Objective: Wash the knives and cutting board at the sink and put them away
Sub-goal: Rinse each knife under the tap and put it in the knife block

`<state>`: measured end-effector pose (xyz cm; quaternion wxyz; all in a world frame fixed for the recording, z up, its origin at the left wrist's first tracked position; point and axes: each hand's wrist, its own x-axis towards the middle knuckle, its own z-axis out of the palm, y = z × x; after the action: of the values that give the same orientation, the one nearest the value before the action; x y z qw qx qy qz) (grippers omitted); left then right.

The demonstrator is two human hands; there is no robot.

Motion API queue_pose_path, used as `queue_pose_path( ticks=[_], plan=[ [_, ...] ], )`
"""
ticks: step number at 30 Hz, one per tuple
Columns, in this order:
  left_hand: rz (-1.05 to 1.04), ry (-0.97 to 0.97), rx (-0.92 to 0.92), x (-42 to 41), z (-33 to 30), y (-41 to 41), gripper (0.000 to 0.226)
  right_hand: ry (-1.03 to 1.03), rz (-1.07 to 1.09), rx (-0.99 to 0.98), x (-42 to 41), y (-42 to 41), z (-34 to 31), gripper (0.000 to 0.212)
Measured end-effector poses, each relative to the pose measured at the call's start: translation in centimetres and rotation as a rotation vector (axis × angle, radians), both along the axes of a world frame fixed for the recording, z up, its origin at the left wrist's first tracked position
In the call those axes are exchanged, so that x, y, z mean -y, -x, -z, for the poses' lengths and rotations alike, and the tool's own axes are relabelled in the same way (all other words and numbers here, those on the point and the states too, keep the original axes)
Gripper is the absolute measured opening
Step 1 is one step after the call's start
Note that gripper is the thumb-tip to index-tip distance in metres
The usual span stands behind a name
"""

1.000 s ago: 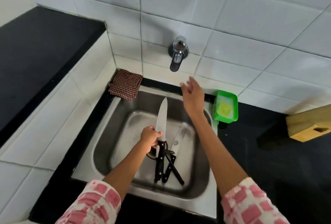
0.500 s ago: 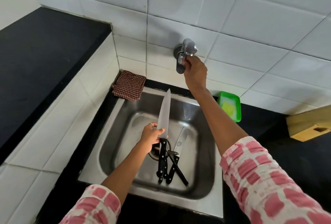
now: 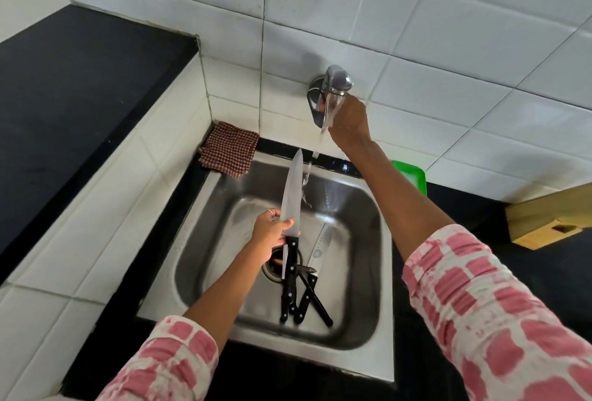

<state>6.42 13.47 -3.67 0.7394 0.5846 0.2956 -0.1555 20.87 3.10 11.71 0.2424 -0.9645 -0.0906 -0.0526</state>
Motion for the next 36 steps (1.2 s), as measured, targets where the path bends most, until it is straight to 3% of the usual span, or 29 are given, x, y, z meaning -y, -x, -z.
queue_pose_path(
  ticks=[4,9,11,18,21,25,29,32,36],
  plan=[
    [0.017,0.005,0.007,0.5,-0.1,-0.1,0.014,-0.005,-0.041,-0.024,0.2,0.1,-0.2,0.028],
    [0.018,-0.004,0.004,0.7,-0.3,0.0,0.014,-0.032,0.047,0.036,-0.1,0.6,0.9,0.017],
    [0.026,0.01,0.004,0.4,-0.3,0.2,0.011,-0.022,0.036,0.049,-0.2,2.9,2.0,0.026],
    [0.113,-0.056,0.005,-1.6,-0.6,0.9,0.028,0.083,-0.413,-0.408,-1.7,16.3,13.3,0.041],
    [0.175,-0.05,-0.008,-2.6,-0.4,1.5,0.024,0.191,-0.348,-0.419,-2.8,12.7,14.2,0.043],
    [0.165,-0.041,-0.004,-2.7,-1.1,1.5,0.017,0.183,-0.208,-0.452,-3.6,9.6,14.9,0.035],
    [0.193,-0.097,0.008,-3.4,-0.6,2.0,0.029,-0.013,-0.362,-0.389,-4.1,15.3,15.2,0.052],
    [0.165,-0.013,0.017,-3.5,-0.6,2.9,0.023,-0.172,-0.153,-0.422,-3.8,12.7,14.9,0.05],
    [0.12,0.248,-0.008,-3.8,-0.8,3.1,0.018,-0.601,0.15,-0.517,-4.0,8.0,12.3,0.047]
  ],
)
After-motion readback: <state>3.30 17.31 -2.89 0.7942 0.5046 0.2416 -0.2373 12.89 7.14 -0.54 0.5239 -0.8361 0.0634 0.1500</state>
